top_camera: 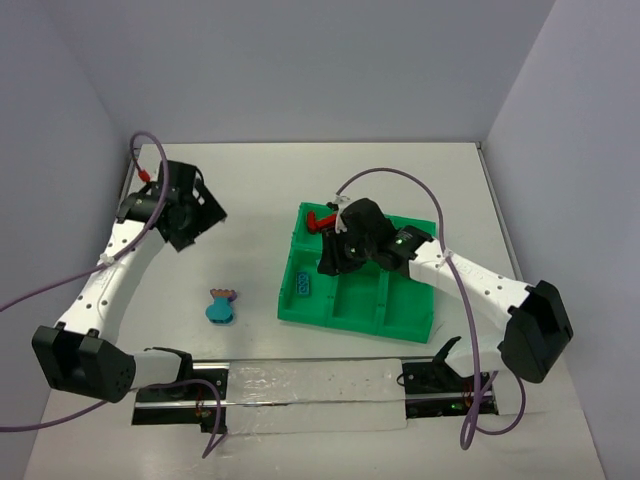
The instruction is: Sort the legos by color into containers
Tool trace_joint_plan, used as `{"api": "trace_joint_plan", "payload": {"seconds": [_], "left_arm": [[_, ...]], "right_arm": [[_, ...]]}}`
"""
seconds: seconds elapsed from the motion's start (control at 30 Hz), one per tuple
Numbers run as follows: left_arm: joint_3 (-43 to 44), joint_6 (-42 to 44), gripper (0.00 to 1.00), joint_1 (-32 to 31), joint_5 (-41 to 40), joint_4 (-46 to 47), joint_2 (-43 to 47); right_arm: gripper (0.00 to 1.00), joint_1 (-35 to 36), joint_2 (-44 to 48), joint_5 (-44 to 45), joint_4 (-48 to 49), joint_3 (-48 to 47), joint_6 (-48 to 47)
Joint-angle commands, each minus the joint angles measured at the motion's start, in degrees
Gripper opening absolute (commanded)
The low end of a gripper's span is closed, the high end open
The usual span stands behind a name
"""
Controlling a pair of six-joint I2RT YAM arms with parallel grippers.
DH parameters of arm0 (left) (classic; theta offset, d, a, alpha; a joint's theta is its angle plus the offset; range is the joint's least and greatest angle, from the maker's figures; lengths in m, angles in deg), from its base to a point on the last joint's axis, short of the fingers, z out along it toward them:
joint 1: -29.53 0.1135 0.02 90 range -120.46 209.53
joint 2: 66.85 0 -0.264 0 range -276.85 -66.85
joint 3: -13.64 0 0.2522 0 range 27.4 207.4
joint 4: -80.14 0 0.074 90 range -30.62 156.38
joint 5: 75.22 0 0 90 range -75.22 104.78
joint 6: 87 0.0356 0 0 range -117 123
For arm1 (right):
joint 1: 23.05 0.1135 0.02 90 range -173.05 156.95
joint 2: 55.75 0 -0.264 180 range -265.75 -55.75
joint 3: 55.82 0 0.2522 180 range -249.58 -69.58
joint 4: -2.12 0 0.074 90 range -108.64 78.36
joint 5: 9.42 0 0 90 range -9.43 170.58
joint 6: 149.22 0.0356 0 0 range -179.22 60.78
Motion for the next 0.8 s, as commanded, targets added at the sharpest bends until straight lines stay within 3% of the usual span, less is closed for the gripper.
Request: {"api": "trace_joint_plan", "payload": {"seconds": [0.0,0.27,0.63,0.77], "left_arm": [[-6.3,-6.1,0.9,0.4,-2.1,-7.7,3.8],[-18.2,-10.0,0.88,0.4,-1.2,-9.0,8.2],[-24.7,-11.1,0.83,0.4,2.8,-5.9,8.2],[-25.9,-5.5,0.75,0.1,7.1,-1.4,9.6]], "right_arm": [[0.18,1.1,-1.7,2.1,2.2,-4.3,-2.7],[0.52,2.5,-6.4,2.5,1.3,-6.2,-4.7],[0.66,3.4,-6.7,3.6,-0.1,-8.4,-4.8],[0.66,3.4,-5.9,4.2,-0.9,-10.1,-4.7]]}}
